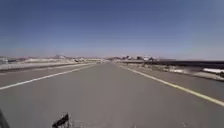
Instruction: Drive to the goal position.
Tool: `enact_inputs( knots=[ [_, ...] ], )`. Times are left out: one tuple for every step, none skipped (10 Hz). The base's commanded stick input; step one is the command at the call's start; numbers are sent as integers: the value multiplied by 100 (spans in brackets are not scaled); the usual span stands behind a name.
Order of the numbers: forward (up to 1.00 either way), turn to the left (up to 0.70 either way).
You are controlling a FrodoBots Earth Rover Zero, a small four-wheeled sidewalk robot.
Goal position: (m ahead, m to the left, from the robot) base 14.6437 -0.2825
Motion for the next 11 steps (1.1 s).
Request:
enact_inputs(
  knots=[
    [100, 0],
    [100, 0],
    [100, 0],
    [100, 0],
    [100, 0],
    [100, 0],
    [100, 0],
    [100, 0],
    [100, 0],
    [100, 0],
    [100, 0]
  ],
)
